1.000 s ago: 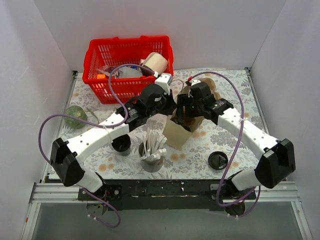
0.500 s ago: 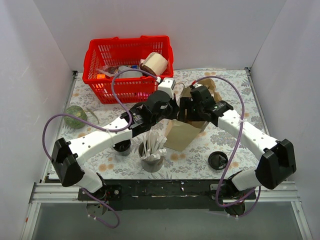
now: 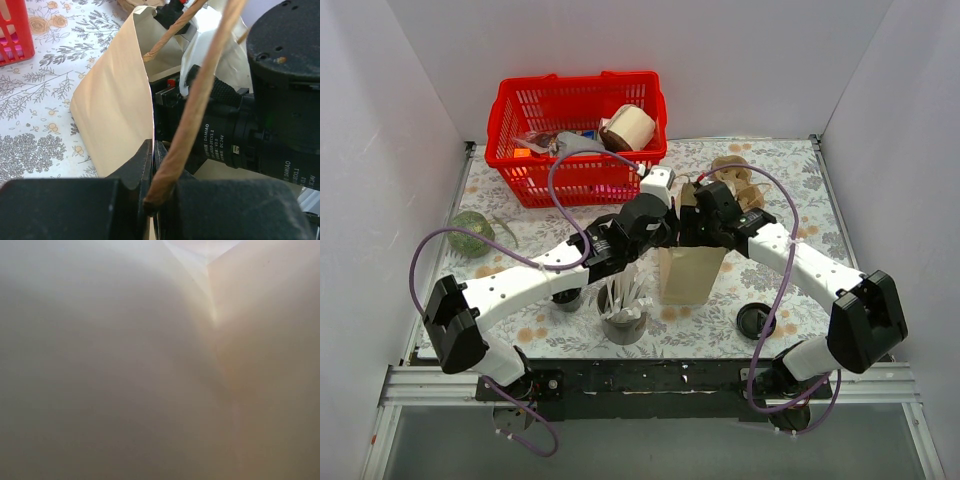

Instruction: Pack the takeout coffee

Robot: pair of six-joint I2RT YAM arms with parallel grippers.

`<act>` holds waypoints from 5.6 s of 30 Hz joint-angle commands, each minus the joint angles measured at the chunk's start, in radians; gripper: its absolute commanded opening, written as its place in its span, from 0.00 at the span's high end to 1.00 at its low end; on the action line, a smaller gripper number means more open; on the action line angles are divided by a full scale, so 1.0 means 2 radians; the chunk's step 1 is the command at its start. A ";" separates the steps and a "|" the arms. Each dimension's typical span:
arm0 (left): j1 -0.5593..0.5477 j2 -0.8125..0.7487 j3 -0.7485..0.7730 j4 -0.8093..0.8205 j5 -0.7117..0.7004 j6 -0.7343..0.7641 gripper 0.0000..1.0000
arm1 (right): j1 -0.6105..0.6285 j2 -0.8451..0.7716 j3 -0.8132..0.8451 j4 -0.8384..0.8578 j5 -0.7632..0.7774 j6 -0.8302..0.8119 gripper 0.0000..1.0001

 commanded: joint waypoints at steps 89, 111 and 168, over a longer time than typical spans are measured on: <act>-0.137 -0.179 -0.330 0.464 -0.112 0.170 1.00 | 0.121 -0.365 -0.278 0.158 0.188 0.048 0.24; -0.173 -0.195 -0.335 0.453 -0.104 0.143 1.00 | 0.249 -0.309 -0.221 0.135 0.238 -0.017 0.25; -0.183 -0.127 -0.294 0.431 -0.114 0.056 1.00 | 0.118 -0.210 -0.168 0.011 0.134 0.151 0.18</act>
